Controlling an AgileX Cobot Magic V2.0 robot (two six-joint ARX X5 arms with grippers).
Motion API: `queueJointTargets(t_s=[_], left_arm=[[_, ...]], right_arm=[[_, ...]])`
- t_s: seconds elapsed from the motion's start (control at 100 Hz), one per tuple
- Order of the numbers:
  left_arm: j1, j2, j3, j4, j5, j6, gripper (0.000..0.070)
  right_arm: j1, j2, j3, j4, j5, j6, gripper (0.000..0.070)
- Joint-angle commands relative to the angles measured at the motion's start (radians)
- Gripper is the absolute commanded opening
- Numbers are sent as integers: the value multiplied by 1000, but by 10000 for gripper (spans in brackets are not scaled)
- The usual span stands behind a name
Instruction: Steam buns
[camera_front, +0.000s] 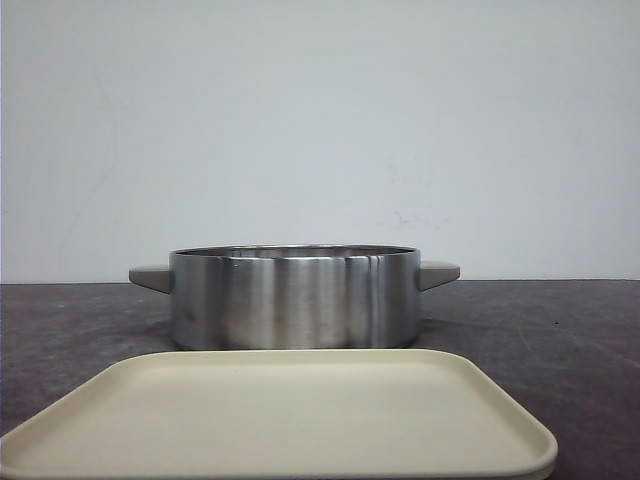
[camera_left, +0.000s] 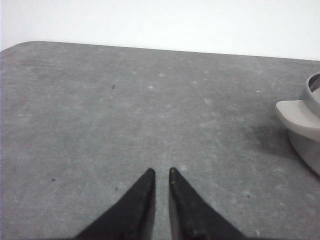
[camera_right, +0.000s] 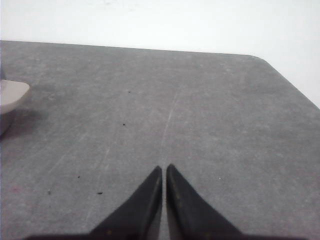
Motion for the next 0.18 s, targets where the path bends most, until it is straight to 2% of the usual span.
queueJointTargets(t_s=[0.0,0.17], left_arm=[[0,0,-19,-5,4,-2,0],[0,0,-19,-5,4,-2,0]], right_arm=[[-2,0,-4,11,3,-8,8],[-2,0,-4,11,3,-8,8]])
